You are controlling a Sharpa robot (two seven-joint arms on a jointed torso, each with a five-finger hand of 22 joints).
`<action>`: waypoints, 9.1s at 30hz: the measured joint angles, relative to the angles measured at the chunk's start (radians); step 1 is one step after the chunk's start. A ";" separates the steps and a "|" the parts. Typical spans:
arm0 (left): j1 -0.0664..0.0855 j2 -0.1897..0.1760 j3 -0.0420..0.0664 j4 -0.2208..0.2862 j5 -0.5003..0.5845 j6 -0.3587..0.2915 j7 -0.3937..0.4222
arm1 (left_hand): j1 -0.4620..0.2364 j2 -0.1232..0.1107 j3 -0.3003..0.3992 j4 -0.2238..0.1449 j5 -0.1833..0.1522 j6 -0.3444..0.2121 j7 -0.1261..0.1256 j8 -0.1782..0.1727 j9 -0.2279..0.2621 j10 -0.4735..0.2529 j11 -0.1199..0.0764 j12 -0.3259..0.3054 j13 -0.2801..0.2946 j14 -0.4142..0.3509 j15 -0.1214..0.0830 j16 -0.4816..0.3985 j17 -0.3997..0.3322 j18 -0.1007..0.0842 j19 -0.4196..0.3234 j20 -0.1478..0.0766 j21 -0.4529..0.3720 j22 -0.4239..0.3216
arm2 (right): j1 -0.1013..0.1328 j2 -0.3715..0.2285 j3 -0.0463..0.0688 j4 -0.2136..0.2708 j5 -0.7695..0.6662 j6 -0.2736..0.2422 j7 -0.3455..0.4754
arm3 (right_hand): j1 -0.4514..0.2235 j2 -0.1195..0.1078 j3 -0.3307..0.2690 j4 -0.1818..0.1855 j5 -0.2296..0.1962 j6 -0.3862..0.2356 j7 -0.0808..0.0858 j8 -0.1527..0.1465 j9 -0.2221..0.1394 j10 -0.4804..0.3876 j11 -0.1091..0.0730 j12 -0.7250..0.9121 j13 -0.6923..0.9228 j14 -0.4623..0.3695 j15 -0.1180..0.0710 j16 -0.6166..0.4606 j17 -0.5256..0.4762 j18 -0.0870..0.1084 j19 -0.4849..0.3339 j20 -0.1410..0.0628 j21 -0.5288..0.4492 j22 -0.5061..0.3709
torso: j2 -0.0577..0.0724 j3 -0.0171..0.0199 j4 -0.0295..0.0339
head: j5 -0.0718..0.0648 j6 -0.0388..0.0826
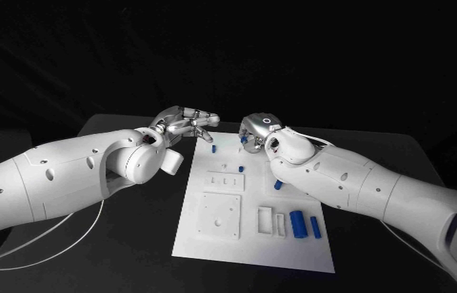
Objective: Assemble the parts on the task board
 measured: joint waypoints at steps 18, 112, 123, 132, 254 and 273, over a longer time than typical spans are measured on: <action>0.002 0.000 0.000 0.000 0.000 0.001 0.000 | 0.000 0.000 0.000 0.000 0.000 0.000 0.000 0.000 0.000 0.000 0.000 0.000 0.000 0.000 0.000 0.000 0.000 0.000 0.000 0.000 0.000 -0.003 | 0.001 0.014 0.000 -0.018 0.000 -0.002 0.000 | 0.000 0.000 0.000 0.000 0.000 -0.011 0.003 0.000 -0.004 -0.007 0.000 -0.003 0.001 0.000 0.000 -0.005 -0.002 0.001 0.004 0.004 -0.011 0.009 | 0.000 0.0001 -0.0002 | 0.004 -0.001; 0.003 0.015 0.000 -0.015 0.000 0.020 -0.013 | 0.000 0.000 0.000 0.000 -0.004 0.000 0.000 0.000 0.000 0.000 0.000 0.000 0.000 0.000 0.000 0.000 0.000 0.000 0.000 0.000 0.000 -0.010 | -0.001 0.026 -0.020 -0.033 0.026 -0.030 0.019 | 0.018 -0.002 0.106 -0.022 0.012 -0.097 0.025 0.003 -0.048 -0.117 0.032 -0.003 -0.002 0.000 0.021 -0.013 -0.020 0.043 0.010 0.025 -0.063 0.115 | 0.001 -0.0015 -0.0012 | 0.019 -0.016; 0.003 0.016 0.000 -0.017 0.000 0.023 -0.015 | 0.000 0.000 0.000 0.000 -0.004 0.000 0.000 0.000 0.000 0.000 0.000 0.000 0.000 0.000 0.000 0.000 0.000 0.000 0.000 0.000 0.000 -0.010 | -0.001 0.026 -0.020 -0.034 0.028 -0.021 0.020 | 0.022 -0.013 0.068 -0.025 0.017 -0.142 0.024 0.003 -0.048 -0.152 0.041 -0.003 -0.002 -0.004 0.025 -0.020 -0.027 0.045 0.007 0.029 -0.085 0.119 | 0.001 -0.0012 -0.0017 | 0.020 -0.017; 0.003 0.017 0.000 -0.018 0.000 0.024 -0.017 | 0.000 0.000 0.000 0.000 -0.004 0.000 0.000 0.000 0.000 0.000 0.000 0.000 0.000 0.000 0.000 0.000 0.000 0.000 0.000 0.000 0.000 -0.011 | -0.002 0.022 -0.021 -0.033 0.032 -0.009 0.020 | 0.063 -0.039 -0.061 -0.018 0.042 -0.174 0.032 0.003 -0.049 -0.349 0.072 0.003 -0.003 -0.004 0.032 -0.135 -0.086 0.048 0.007 0.036 -0.184 0.018 | 0.001 -0.0006 -0.0022 | 0.017 -0.016; 0.004 -0.013 -0.001 -0.033 -0.011 0.054 -0.014 | 0.004 0.004 -0.003 -0.003 -0.004 -0.009 0.005 0.000 0.000 0.012 -0.005 0.000 0.000 0.004 -0.004 -0.004 0.000 0.000 0.000 0.000 0.008 -0.017 | -0.016 -0.198 0.110 0.010 0.303 0.194 0.054 | 0.013 0.001 -0.536 0.150 0.261 -0.214 0.020 0.004 -0.042 -0.075 -0.043 1.011 1.064 0.012 -0.023 0.157 0.616 -0.023 0.007 -0.021 0.119 0.256 | 0.002 0.0379 -0.0430 | -0.005 0.014; 0.004 -0.013 -0.001 -0.033 -0.011 0.054 -0.015 | 0.004 0.004 -0.003 -0.003 -0.004 -0.009 0.005 0.000 0.000 0.012 -0.005 0.000 0.000 0.004 -0.004 -0.004 0.000 0.000 0.000 0.000 0.008 -0.017 | -0.016 -0.200 0.112 0.019 0.281 0.196 0.046 | -0.031 -0.011 -0.237 -0.017 0.325 -0.165 0.013 0.001 -0.045 -0.073 -0.048 1.004 1.068 0.018 -0.029 0.157 0.629 -0.024 0.007 -0.022 0.144 0.256 | 0.002 0.0375 -0.0427 | -0.005 0.013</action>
